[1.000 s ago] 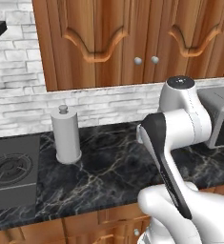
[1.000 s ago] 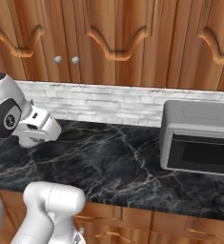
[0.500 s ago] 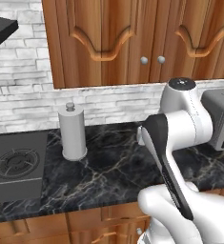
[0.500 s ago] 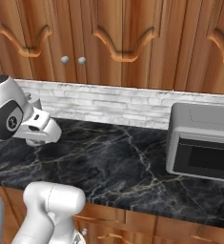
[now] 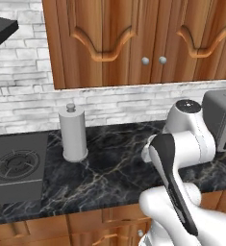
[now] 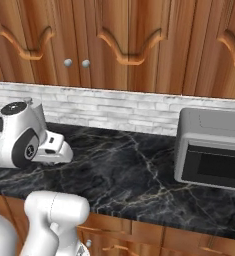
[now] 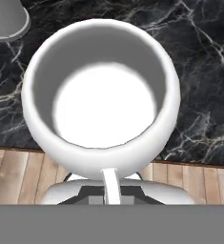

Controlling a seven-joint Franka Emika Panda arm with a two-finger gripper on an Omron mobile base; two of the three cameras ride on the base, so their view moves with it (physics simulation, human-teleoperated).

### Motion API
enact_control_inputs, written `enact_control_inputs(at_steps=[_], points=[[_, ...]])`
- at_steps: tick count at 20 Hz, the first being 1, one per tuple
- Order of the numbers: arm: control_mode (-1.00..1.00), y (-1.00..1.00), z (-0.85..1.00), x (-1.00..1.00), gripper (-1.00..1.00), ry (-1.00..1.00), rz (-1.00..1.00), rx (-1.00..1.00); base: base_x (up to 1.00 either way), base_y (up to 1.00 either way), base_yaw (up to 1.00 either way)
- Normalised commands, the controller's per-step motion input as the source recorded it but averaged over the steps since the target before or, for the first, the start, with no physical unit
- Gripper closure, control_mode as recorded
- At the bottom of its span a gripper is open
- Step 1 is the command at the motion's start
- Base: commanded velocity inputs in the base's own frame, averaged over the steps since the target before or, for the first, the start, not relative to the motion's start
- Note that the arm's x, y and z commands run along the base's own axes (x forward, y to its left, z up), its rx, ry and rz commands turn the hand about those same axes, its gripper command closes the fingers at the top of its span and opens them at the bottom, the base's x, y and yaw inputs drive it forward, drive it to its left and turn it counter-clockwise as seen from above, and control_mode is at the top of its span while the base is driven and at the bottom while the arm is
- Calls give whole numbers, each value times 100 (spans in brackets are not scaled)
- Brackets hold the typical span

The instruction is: Clear the mugs and bowl far away from the sink.

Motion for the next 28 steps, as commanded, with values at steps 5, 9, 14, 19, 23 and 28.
enact_control_inputs(at_steps=[5, 9, 14, 19, 23, 28], points=[[-100, -8, -54, 39, 100, -6, 9, 0, 0, 0, 0], [-100, -14, -35, 75, 100, 0, 8, 0, 0, 0, 0], [-100, -1, -24, 75, 100, 0, 6, 0, 0, 0, 0], [-100, 0, -19, 73, 100, 0, 5, 0, 0, 0, 0], [-100, 0, -26, 84, 100, 1, 5, 0, 0, 0, 0], [-100, 0, -28, 73, 100, 2, 2, 1, 0, 0, 0]])
